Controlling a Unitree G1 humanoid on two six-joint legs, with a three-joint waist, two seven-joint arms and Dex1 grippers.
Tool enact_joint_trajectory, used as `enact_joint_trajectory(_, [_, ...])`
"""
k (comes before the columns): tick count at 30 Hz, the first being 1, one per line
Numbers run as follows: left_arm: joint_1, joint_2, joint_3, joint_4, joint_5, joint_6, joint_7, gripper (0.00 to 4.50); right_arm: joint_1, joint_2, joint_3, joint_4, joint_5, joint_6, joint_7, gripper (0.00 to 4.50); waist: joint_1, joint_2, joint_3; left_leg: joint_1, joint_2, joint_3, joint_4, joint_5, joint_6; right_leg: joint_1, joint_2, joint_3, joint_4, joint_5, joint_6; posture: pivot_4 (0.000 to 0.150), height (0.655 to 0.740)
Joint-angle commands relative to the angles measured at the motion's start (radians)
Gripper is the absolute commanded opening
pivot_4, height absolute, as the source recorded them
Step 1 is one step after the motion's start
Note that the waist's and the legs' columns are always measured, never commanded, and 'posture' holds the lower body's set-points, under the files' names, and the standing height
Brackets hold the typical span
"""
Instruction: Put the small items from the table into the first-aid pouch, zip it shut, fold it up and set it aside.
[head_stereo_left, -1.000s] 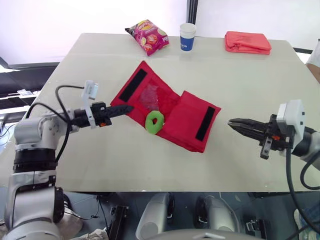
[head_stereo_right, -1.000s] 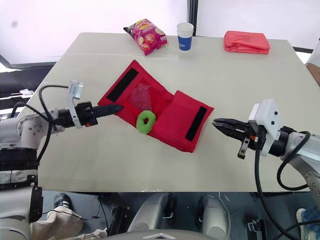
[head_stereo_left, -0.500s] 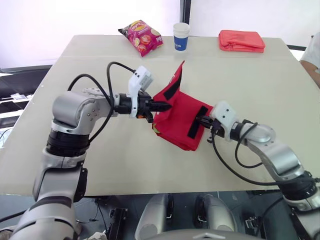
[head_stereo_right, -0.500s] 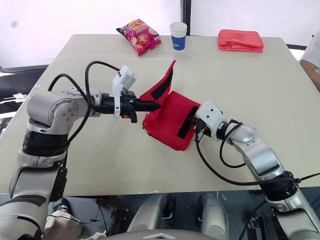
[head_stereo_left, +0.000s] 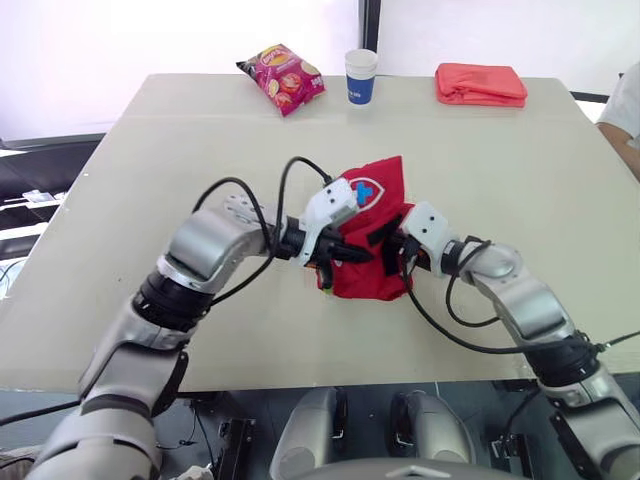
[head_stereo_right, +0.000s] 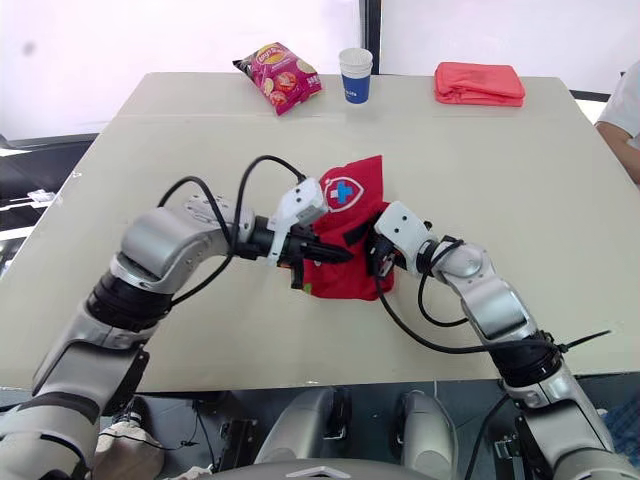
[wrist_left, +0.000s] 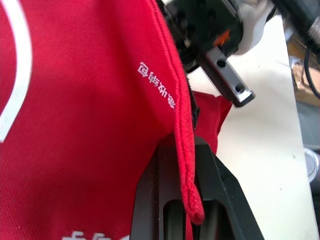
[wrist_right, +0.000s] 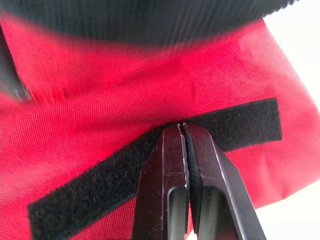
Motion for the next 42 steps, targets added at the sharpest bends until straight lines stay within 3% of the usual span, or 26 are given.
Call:
enact_joint_trajectory(1, [0.017,-0.051,-0.048,0.042,0.043,-0.047,-0.007,0.00,0.058,-0.008,-0.056,-0.144,0.045,0.049,0.000,0.11,0.003,0.000,0.000,0.000,0.000,0.000,0.000,0.000,0.000,0.000,0.000,0.000,0.000,0.000,0.000,0.150,0.7400])
enact_joint_trajectory(4, [0.028,-0.077,-0.030,0.067,0.015,-0.030,-0.050,0.93,0.115,-0.028,-0.108,-0.239,0.068,0.082,-0.006,0.00,0.002,0.000,0.000,0.000,0.000,0.000,0.000,0.000,0.000,0.000,-0.001,0.000,0.000,0.000,0.000,0.150,0.7400])
enact_joint_trajectory(7, [0.030,-0.091,-0.005,0.119,0.007,-0.026,-0.074,2.34,0.207,-0.061,-0.233,-0.379,0.108,0.146,-0.031,0.00,0.007,0.001,0.000,0.000,0.000,0.000,0.000,0.000,0.000,0.000,-0.001,0.000,0.000,-0.001,0.001,0.150,0.7400])
enact_joint_trajectory(9, [0.026,-0.090,0.009,0.143,-0.006,-0.027,-0.109,3.56,0.272,-0.086,-0.335,-0.472,0.143,0.189,-0.040,0.00,0.009,0.001,0.000,-0.001,0.000,0.000,0.000,-0.001,-0.002,0.000,-0.002,0.000,0.000,-0.001,0.001,0.150,0.7400])
enact_joint_trajectory(12, [0.010,-0.111,0.055,0.170,-0.051,-0.017,-0.146,4.36,0.350,-0.115,-0.454,-0.572,0.186,0.236,-0.045,0.00,0.010,0.001,-0.001,0.000,0.000,0.000,0.000,-0.002,-0.004,0.000,-0.002,0.000,0.000,-0.001,0.002,0.150,0.7400])
enact_joint_trajectory(19, [-0.116,-0.207,0.295,0.285,-0.286,0.056,-0.250,4.36,0.457,-0.147,-0.609,-0.669,0.259,0.272,-0.058,0.00,0.012,0.001,0.000,-0.002,0.000,-0.001,0.001,-0.002,-0.002,-0.002,-0.002,-0.001,0.000,-0.001,0.002,0.150,0.7400])
enact_joint_trajectory(22, [-0.224,-0.313,0.439,0.478,-0.307,-0.009,-0.125,3.61,0.471,-0.139,-0.637,-0.691,0.275,0.276,-0.079,0.00,0.020,0.001,0.000,-0.002,0.000,-0.001,0.001,0.000,0.001,-0.001,-0.002,-0.001,0.000,-0.001,0.002,0.150,0.7400])
enact_joint_trajectory(24, [-0.269,-0.373,0.484,0.579,-0.246,-0.116,0.000,3.05,0.476,-0.136,-0.644,-0.710,0.290,0.283,-0.093,0.00,0.024,0.001,0.000,-0.002,0.000,-0.001,0.001,0.000,0.001,-0.001,-0.002,-0.001,0.000,-0.001,0.002,0.150,0.7400])
enact_joint_trajectory(28, [-0.281,-0.452,0.530,0.691,-0.108,-0.368,0.221,1.49,0.490,-0.137,-0.656,-0.736,0.315,0.292,-0.115,0.00,0.027,0.001,0.000,-0.002,0.000,0.001,0.001,-0.001,0.002,-0.001,-0.002,0.000,0.000,0.000,0.001,0.150,0.7400])
enact_joint_trajectory(29, [-0.268,-0.464,0.546,0.694,-0.091,-0.409,0.266,1.35,0.495,-0.139,-0.660,-0.741,0.319,0.294,-0.120,0.00,0.027,0.001,0.000,-0.002,0.000,0.001,0.001,-0.001,0.002,-0.001,-0.002,0.000,0.000,0.001,0.000,0.150,0.7400])
enact_joint_trajectory(30, [-0.235,-0.471,0.556,0.663,-0.080,-0.433,0.298,0.72,0.503,-0.140,-0.666,-0.746,0.325,0.293,-0.122,0.00,0.027,0.000,0.000,-0.002,0.000,0.001,0.001,-0.001,0.002,-0.001,-0.002,0.000,0.000,0.001,-0.001,0.150,0.7400])
enact_joint_trajectory(32, [-0.166,-0.473,0.571,0.577,-0.083,-0.432,0.329,0.02,0.517,-0.143,-0.676,-0.752,0.333,0.290,-0.125,0.00,0.023,0.000,0.000,-0.002,0.000,0.001,0.001,-0.001,0.002,-0.002,-0.002,0.001,0.000,0.001,-0.001,0.150,0.7400])
enact_joint_trajectory(40, [0.010,-0.436,0.600,0.350,-0.120,-0.329,0.415,0.02,0.570,-0.158,-0.678,-0.747,0.356,0.267,-0.120,0.00,0.027,0.000,0.000,-0.002,0.001,0.000,0.001,-0.001,0.002,-0.002,-0.001,0.001,0.000,0.001,-0.001,0.150,0.7400])
enact_joint_trajectory(42, [0.036,-0.442,0.590,0.327,-0.119,-0.326,0.417,0.02,0.550,-0.216,-0.580,-0.684,0.285,0.248,-0.118,0.00,0.027,0.000,0.000,-0.002,0.000,0.000,0.001,-0.001,0.002,-0.002,-0.001,0.001,0.000,0.001,-0.001,0.150,0.7400])
